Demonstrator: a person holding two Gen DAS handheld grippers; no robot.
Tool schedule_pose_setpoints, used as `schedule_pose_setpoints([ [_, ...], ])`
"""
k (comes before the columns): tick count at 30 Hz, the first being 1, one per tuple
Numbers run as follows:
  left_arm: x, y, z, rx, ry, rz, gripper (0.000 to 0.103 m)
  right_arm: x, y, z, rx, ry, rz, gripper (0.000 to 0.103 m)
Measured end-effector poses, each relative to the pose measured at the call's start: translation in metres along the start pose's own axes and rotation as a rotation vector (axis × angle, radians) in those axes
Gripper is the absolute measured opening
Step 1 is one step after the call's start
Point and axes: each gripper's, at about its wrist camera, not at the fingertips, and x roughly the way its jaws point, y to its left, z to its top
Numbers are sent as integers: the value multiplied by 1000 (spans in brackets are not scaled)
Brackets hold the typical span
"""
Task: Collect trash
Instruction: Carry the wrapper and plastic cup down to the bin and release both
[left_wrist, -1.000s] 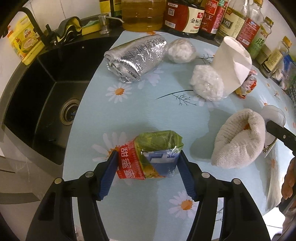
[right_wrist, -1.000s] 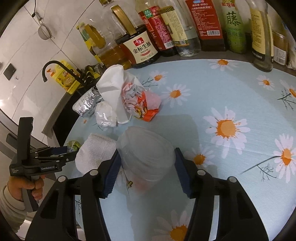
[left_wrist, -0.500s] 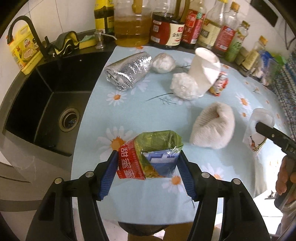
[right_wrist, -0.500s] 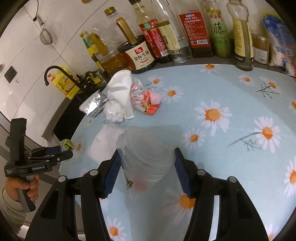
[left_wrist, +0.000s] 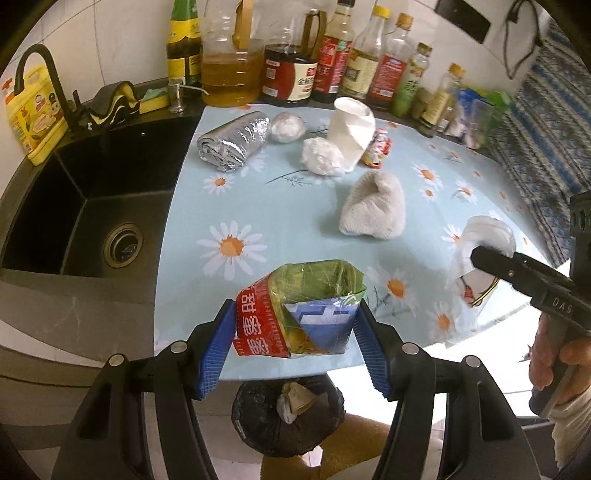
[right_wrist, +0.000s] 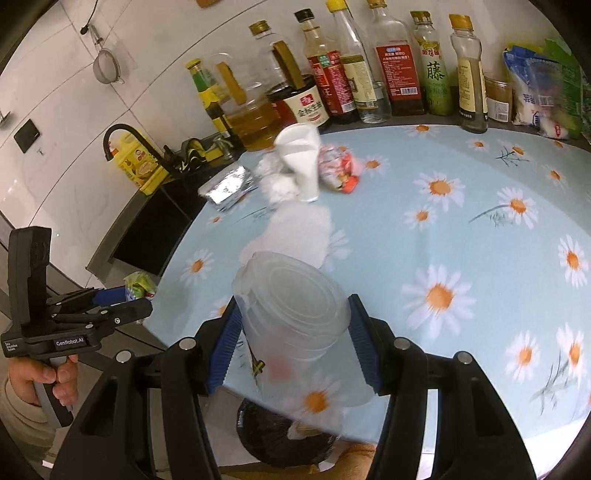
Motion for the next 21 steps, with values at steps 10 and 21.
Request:
schedule_pose_setpoints([
  [10, -14, 13, -39, 44, 14, -88, 61, -5, 56, -46, 23, 22, -14, 57],
  [21, -8, 30, -84, 49, 87, -140, 61, 8, 89, -97, 66, 83, -27, 57],
])
